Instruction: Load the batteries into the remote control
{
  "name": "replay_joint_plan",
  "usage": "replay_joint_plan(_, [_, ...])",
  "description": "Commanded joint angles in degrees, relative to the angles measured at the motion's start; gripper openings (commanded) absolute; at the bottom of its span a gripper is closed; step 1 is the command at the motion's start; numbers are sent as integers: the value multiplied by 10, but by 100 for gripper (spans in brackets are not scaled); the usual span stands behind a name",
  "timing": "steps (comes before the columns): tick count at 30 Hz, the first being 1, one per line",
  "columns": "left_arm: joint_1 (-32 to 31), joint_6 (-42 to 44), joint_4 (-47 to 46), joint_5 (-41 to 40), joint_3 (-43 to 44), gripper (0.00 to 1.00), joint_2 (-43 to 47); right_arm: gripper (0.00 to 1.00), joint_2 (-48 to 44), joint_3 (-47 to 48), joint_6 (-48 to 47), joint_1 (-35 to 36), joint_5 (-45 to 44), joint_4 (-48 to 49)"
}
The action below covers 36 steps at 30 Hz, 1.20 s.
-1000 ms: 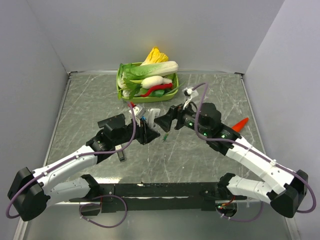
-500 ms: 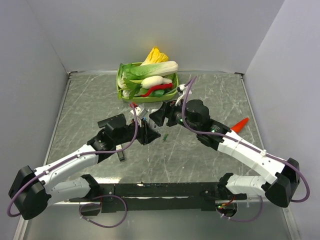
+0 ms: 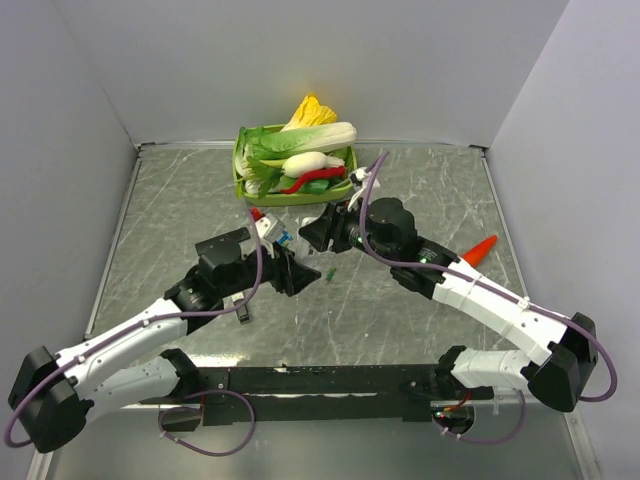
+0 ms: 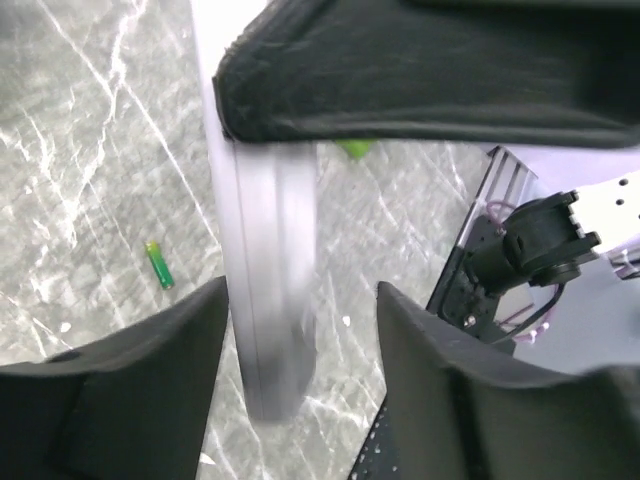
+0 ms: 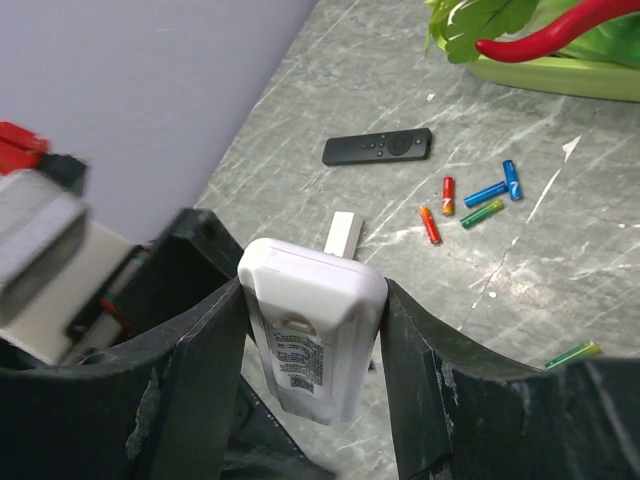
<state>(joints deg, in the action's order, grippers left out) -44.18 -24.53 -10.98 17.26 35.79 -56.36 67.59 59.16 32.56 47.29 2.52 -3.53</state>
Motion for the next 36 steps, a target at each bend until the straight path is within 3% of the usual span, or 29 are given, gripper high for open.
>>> replay_joint_plan(1, [1,4,-51,-8,-27,68,43,0,-26,30,-11,4,-12,6])
replay_joint_plan(4, [2,4,-55,-9,-35,74,50,0,-32,30,-10,4,-16,4])
replay_joint_plan(10, [2,3,-63,-2,-39,73,36,0,-37,29,-8,4,-22,1])
replay_joint_plan(19, [2,2,-77,-4,-35,65,26,0,-34,28,-2,4,-15,7])
replay_joint_plan(26, [2,-4,-84,1,-36,52,20,0,-34,27,6,4,-11,12])
replay_joint_plan(36, [2,-6,-85,8,-34,41,13,0,-36,29,10,4,-9,14])
